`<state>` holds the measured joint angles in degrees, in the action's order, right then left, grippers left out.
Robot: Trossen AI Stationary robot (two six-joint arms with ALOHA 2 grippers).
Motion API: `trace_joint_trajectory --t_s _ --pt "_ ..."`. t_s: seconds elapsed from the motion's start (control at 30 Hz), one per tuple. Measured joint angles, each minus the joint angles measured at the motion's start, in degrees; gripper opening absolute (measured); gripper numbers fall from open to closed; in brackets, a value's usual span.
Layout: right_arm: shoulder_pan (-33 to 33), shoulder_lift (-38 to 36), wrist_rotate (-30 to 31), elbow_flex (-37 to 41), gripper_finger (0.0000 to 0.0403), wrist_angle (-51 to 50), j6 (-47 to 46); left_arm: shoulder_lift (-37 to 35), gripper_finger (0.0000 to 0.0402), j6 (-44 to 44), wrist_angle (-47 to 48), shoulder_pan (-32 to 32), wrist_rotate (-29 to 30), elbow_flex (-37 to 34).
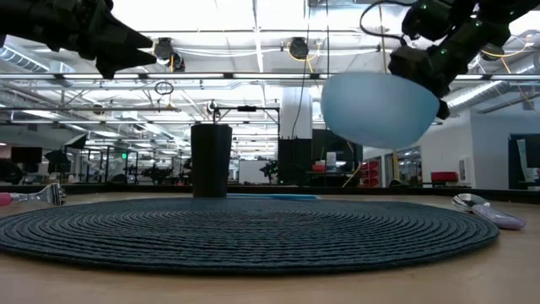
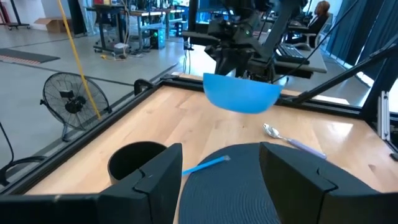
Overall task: Pick & Place Utensil
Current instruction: Put the blue bowl on the blue mat
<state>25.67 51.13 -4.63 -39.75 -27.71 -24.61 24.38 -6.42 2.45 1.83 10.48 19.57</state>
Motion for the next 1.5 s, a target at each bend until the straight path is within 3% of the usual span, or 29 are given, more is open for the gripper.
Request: trace_joint_trajectory --t_s 0.23,0.53,1.1,1.5 --pt "-6.3 0.1 0.0 -0.9 0.0006 2.9 -1.7 0.0 0.0218 -0.8 -1.4 0.0 0.0 0.0" --pt "-13.9 3.7 5.0 -11.6 0.0006 -1.0 -0.3 0.0 0.0218 -0.9 -2.5 0.0 0.0 0.0" --pt "-26.2 24.4 6.4 -26.7 0.0006 -1.6 1.5 0.0 0.0218 -2.5 -1.9 0.0 -0.3 0.0" --pt "-29.9 36.2 9.2 -26.9 0.0006 2.8 1.0 0.5 0.0218 -5.8 -0.6 -0.6 -9.5 0.0"
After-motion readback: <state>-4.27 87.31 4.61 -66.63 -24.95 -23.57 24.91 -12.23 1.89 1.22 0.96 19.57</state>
